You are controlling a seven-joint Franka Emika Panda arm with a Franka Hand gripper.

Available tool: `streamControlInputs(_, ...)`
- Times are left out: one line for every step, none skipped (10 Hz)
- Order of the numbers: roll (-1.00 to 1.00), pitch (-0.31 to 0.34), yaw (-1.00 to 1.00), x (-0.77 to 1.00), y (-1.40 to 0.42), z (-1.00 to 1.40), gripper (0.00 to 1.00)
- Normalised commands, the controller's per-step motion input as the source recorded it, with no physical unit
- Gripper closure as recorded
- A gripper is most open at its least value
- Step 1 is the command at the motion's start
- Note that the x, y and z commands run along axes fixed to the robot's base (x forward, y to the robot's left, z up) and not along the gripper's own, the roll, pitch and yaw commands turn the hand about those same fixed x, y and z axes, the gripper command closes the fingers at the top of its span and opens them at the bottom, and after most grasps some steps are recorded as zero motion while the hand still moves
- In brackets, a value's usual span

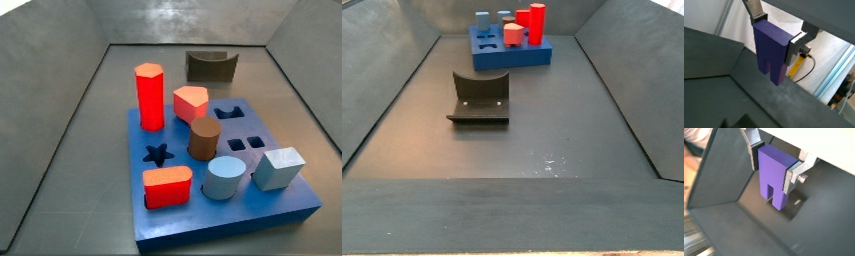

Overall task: Pick up the double-square object. Move up. Rotate the double-square object. Place the double-square object on the fixture. Regrasp the double-square object. Move to above the board. Insert the double-square object.
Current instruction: Move to above the board.

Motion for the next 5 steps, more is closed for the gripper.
streamControlInputs(-1.0, 0.047, 0.0, -0.53, -1.0, 0.23, 1.0)
streamControlInputs(-1.0, 0.043, 0.01, -0.55, -1.0, 0.24, 1.0)
streamControlInputs(-1.0, 0.04, 0.01, -0.56, -1.0, 0.23, 1.0)
streamControlInputs(-1.0, 0.033, 0.01, -0.59, -1.0, 0.24, 1.0)
streamControlInputs(-1.0, 0.026, 0.01, -0.6, -1.0, 0.24, 1.0)
